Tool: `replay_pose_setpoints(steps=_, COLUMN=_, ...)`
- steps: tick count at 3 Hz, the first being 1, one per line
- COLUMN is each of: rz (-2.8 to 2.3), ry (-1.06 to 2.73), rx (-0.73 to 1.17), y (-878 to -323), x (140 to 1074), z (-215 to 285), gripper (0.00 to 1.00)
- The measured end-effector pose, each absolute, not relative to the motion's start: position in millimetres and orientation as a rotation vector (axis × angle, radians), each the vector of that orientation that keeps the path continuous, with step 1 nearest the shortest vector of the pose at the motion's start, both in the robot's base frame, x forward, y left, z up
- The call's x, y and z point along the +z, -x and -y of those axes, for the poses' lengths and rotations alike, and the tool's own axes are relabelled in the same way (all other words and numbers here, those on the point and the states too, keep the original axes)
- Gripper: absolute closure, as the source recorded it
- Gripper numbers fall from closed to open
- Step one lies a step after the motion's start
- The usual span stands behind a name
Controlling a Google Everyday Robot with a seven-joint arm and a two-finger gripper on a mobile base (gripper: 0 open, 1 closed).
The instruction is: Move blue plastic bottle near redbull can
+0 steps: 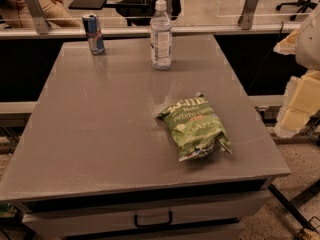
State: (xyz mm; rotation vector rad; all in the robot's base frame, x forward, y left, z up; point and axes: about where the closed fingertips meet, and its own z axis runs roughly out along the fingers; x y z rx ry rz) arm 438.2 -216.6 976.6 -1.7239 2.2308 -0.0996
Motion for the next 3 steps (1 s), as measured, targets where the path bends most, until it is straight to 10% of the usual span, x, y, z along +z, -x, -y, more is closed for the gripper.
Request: replay_pose_setpoints(steps=3, rz=-2.161, ry=1.635, rx=-0.062, y=-514.0, x=980.9, z=190.9, gripper=0.00)
